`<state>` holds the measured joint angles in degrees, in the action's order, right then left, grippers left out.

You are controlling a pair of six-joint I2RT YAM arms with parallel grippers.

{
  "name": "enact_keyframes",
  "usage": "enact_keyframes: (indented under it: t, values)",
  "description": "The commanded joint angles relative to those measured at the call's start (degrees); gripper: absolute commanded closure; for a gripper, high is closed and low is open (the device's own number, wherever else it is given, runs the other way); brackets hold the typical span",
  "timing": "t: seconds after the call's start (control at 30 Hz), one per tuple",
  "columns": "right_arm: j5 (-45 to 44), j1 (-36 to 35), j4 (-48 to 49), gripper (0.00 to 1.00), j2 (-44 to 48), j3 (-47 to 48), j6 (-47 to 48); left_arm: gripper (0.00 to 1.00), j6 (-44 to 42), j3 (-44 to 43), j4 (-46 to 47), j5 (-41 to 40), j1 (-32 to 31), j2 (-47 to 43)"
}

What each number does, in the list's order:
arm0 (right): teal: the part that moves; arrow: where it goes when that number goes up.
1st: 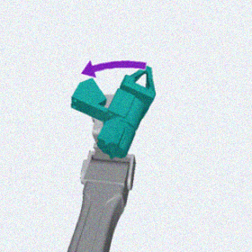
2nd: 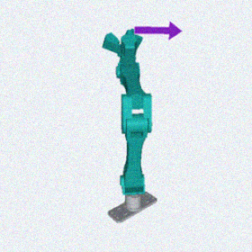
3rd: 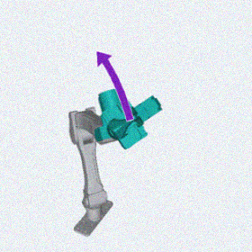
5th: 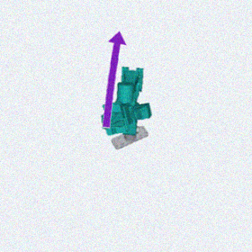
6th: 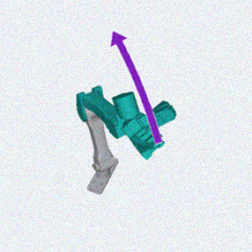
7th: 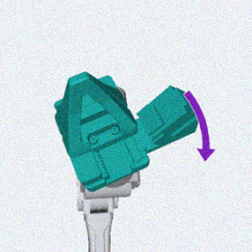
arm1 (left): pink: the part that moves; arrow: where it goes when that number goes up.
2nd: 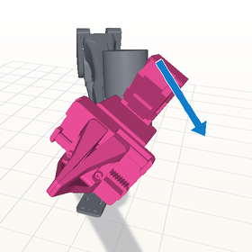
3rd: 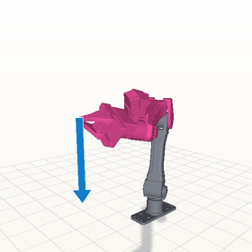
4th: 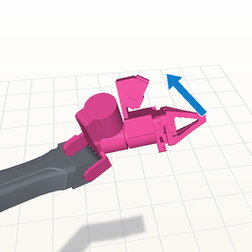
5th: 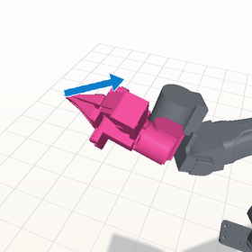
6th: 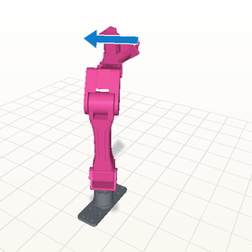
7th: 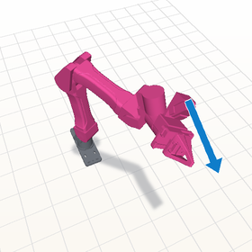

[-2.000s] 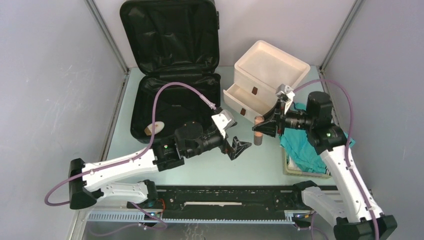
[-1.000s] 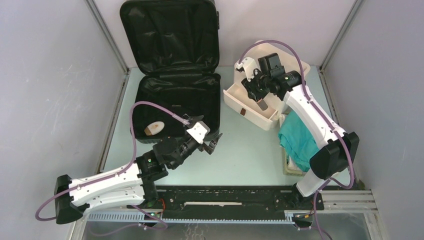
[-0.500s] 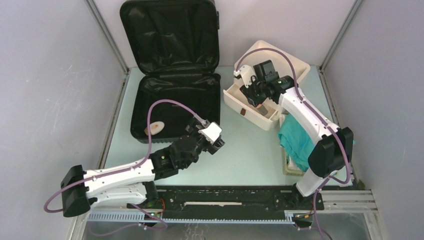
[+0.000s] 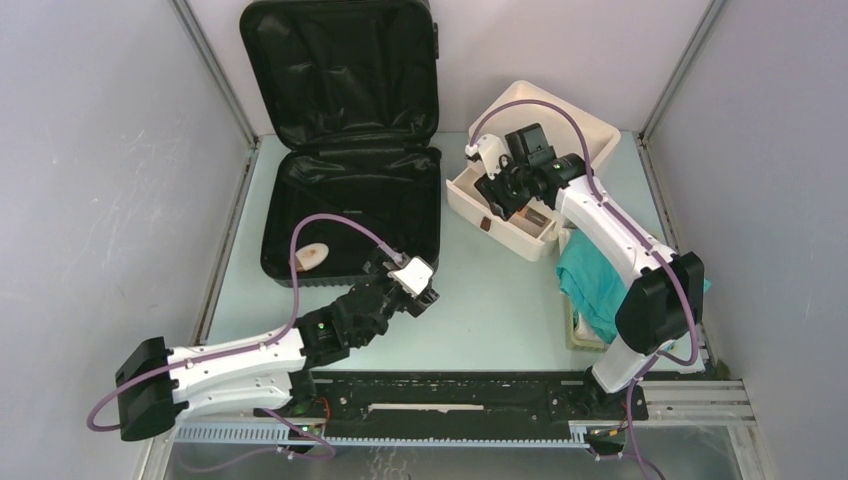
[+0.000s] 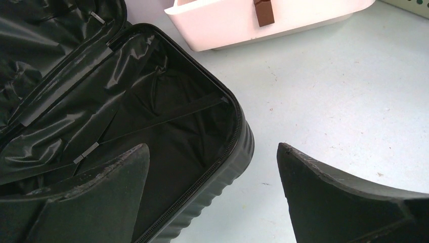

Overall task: Open, take out, and arrange the luggage
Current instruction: Place the makeup in the drawer.

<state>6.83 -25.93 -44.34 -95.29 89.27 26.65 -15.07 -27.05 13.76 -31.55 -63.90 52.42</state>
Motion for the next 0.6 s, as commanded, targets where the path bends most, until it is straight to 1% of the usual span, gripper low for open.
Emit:
enact_keyframes:
  t: [0.0, 0.07, 0.17, 0.23, 0.3, 0.37, 0.43, 0.5, 0.57]
  values:
    - [3.9, -0.5, 0.1, 0.42, 3.5, 1.1, -0.9, 0.0, -0.4, 0.1, 3.0, 0.3, 0.4, -1.0]
    - [6.9, -0.4, -0.3, 0.42, 5.5, 0.7, -0.9, 0.0, -0.2, -0.1, 2.8, 0.2, 0.4, -1.0]
    - [14.0, 0.1, -1.2, 0.43, 8.1, -0.5, -0.2, 0.0, 0.5, -1.2, 1.2, -0.1, 0.4, -1.5]
    - [23.4, 1.1, -3.2, 0.45, 9.8, -1.1, 2.4, 0.0, 1.5, -2.7, -0.9, -0.5, 0.4, -3.7]
    - [35.2, 3.1, -5.4, 0.46, 11.5, -1.9, 4.5, 0.0, 2.6, -3.6, -1.0, 0.4, 0.4, -7.5]
    - [46.2, 5.2, -6.4, 0.48, 13.4, -3.2, 6.4, 0.0, 4.6, -3.5, 1.1, 3.1, 1.0, -12.1]
    - [53.0, 6.3, -6.4, 0.49, 15.0, -5.1, 8.0, 0.0, 7.7, -3.1, 3.6, 7.3, 2.4, -14.6]
    - [56.1, 6.2, -5.7, 0.5, 16.2, -7.5, 10.8, 0.0, 11.2, -3.2, 5.1, 14.0, 5.2, -15.1]
    - [56.7, 5.2, -7.5, 0.51, 16.6, -9.8, 18.4, 0.0, 14.3, -3.6, 6.8, 18.7, 7.6, -13.2]
